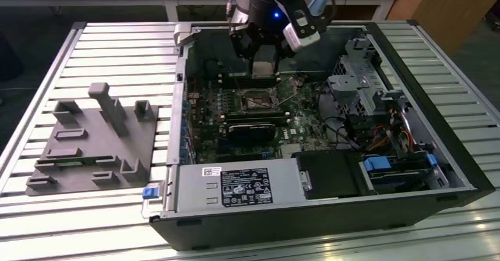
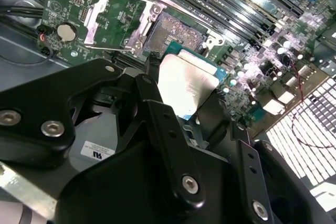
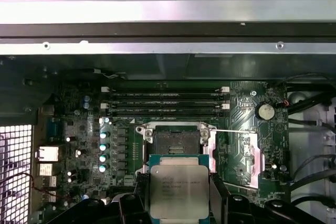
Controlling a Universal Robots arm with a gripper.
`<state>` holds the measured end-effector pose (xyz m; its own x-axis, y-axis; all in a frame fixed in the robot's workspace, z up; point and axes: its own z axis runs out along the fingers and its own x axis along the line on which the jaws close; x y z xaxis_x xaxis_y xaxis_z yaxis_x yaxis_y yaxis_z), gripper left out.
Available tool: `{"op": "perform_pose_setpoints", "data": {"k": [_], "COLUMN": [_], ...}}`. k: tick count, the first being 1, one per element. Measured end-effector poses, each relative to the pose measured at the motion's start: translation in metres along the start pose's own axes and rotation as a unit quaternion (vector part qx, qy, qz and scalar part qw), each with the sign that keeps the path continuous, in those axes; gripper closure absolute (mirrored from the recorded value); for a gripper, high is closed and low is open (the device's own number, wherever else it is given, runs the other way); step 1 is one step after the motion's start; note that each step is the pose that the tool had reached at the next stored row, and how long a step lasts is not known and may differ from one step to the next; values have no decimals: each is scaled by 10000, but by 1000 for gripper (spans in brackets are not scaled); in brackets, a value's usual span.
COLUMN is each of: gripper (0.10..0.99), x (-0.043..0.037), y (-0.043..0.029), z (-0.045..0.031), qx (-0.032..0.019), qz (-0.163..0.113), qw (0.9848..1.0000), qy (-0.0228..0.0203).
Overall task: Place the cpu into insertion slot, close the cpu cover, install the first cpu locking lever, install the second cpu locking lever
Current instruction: 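Place the cpu into insertion slot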
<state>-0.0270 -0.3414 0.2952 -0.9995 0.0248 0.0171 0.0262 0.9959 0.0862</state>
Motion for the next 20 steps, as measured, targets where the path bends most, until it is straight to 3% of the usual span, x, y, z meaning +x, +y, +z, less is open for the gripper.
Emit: {"op": "perform_pose_setpoints", "data": {"k": [12,20], "gripper": [545,545], "x": [-4,-6], "y": [-17,-30], "z": [205,350], "qx": [-2,-3], "qz": [-7,-9], "qw": [10000,9999], "qy": [-77,-101]}}
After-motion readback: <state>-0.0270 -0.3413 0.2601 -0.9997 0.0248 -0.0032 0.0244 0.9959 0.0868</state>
